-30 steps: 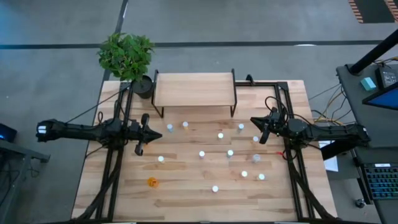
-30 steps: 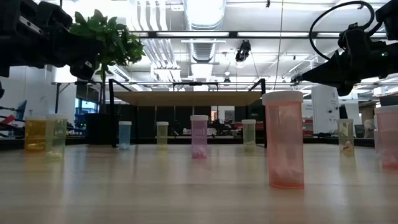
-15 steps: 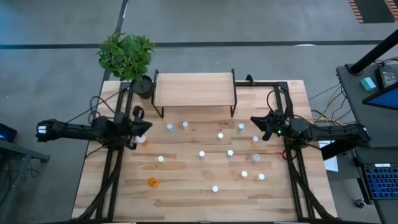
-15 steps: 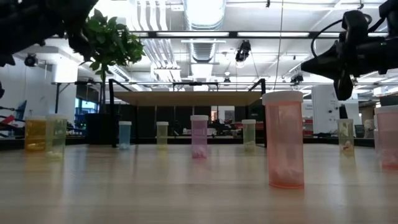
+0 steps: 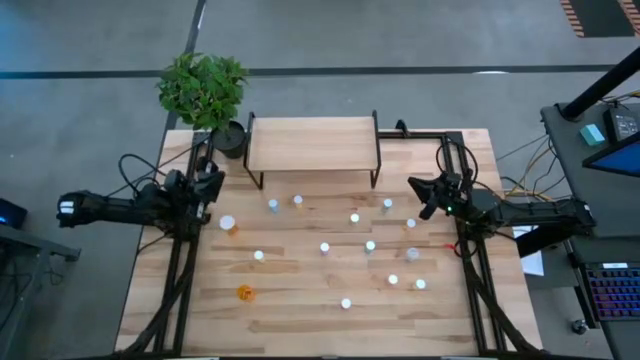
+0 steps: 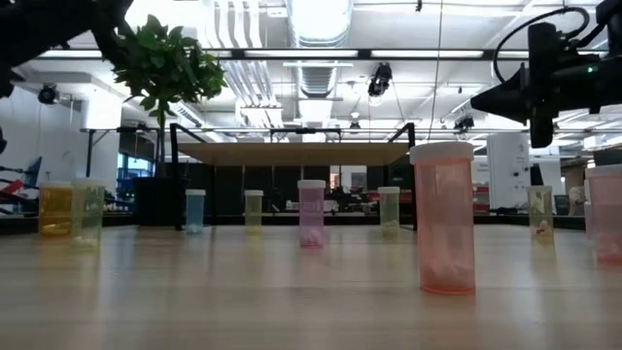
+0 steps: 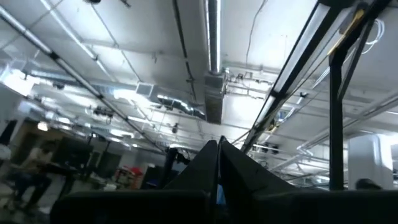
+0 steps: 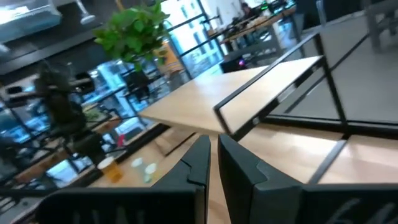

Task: Pick and place medicine bottles onto shelf by color
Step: Put the violet pill bottle on the shelf

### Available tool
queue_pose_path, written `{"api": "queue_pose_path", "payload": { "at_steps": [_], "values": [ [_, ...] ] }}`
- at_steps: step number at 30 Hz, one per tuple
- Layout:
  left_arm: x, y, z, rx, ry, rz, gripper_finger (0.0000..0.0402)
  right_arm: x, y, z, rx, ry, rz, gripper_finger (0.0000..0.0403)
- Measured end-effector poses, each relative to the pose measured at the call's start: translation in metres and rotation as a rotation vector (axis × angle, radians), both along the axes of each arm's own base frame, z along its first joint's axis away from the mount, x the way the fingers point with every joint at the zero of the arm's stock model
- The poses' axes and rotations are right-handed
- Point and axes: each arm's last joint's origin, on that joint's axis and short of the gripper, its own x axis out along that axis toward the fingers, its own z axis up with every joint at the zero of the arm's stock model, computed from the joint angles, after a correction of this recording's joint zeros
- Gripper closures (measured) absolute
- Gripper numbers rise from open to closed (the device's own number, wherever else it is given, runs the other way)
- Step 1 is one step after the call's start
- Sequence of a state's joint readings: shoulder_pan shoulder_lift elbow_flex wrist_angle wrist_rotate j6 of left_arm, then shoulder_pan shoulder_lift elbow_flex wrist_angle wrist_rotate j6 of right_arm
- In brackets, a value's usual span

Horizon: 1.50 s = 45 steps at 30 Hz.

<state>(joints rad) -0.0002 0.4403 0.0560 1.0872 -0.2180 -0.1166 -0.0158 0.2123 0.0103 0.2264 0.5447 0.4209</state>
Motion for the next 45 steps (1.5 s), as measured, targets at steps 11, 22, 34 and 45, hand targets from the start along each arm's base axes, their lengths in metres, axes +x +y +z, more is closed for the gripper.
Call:
{"api": "queue_pose_path", "payload": {
  "at_steps": [11, 22, 34, 45],
  "values": [
    [0.036, 0.000, 0.053, 0.081, 0.064, 0.063, 0.0402, -0.002, -0.001, 0.014, -0.256, 0.015, -0.051, 0.0380],
    [0.104, -0.001, 0.066, 0.083, 0.531, 0.010, 0.0402, -0.010, -0.001, 0.038, -0.413, -0.139, -0.131, 0.0380],
    [0.166, -0.013, 0.062, 0.207, 0.904, -0.258, 0.0402, -0.014, -0.001, 0.061, -0.412, -0.200, -0.145, 0.0380],
    [0.209, -0.039, 0.068, 0.166, 1.190, -0.313, 0.0370, -0.015, -0.001, 0.069, -0.408, -0.224, -0.148, 0.0380]
  ]
}}
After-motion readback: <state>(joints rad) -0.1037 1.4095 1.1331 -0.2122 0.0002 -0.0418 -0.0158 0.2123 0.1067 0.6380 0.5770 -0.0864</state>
